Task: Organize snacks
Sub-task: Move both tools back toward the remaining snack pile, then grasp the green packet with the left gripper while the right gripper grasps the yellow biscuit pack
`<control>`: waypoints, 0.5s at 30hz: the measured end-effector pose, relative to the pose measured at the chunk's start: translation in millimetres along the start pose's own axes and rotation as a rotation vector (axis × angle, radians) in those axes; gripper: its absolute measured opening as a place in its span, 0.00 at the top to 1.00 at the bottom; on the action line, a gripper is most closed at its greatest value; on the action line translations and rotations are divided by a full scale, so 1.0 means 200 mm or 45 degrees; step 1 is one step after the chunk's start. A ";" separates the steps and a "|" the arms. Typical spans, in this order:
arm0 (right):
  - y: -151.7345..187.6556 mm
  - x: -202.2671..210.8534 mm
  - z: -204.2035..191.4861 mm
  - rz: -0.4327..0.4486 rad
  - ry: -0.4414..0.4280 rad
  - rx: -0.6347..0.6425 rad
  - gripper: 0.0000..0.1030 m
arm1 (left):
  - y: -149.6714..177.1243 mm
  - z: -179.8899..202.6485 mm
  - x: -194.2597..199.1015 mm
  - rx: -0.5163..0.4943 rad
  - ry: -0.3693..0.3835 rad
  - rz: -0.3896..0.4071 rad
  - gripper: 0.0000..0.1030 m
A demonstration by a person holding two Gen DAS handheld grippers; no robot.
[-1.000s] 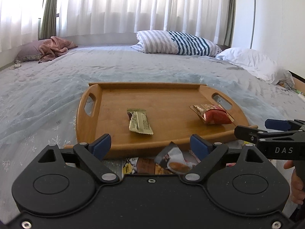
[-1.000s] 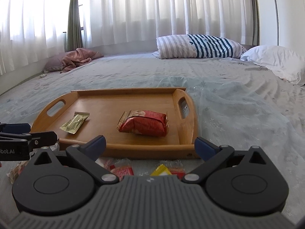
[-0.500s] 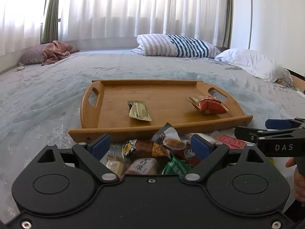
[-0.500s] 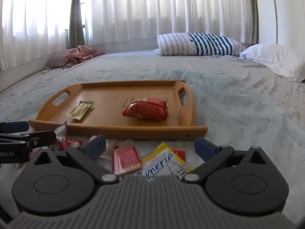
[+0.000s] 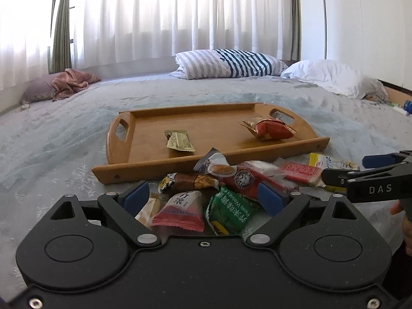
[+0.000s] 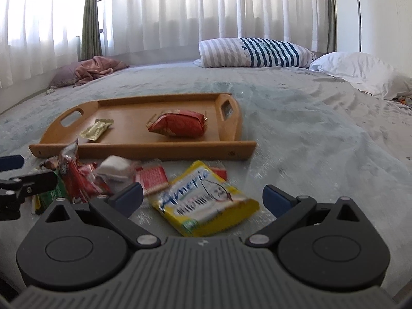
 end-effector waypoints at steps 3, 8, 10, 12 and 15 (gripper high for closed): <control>0.02 0.00 0.01 -0.002 0.019 0.025 0.00 | 0.01 -0.03 0.02 0.013 -0.018 -0.003 0.17; 0.03 0.00 0.04 -0.006 0.012 0.035 0.00 | 0.05 -0.08 0.05 0.068 -0.021 -0.044 0.45; 0.04 0.00 0.04 -0.013 0.005 0.036 0.00 | 0.06 -0.10 0.06 0.088 -0.008 -0.063 0.57; 0.05 0.01 0.05 -0.011 0.005 0.038 0.00 | 0.08 -0.10 0.08 0.109 0.022 -0.069 0.60; 0.05 0.02 0.04 -0.003 -0.005 0.047 0.02 | 0.08 -0.06 0.10 0.068 0.082 -0.059 0.60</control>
Point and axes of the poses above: each gripper's, at about its wrist camera, not at the fingertips, and x roughly against the way its jaws point, z to its right, y to its underside, the point moved 7 cm from there along -x, roughly the way its jaws point, and after that the axes turned 3 degrees about y, right-handed, at the moved point
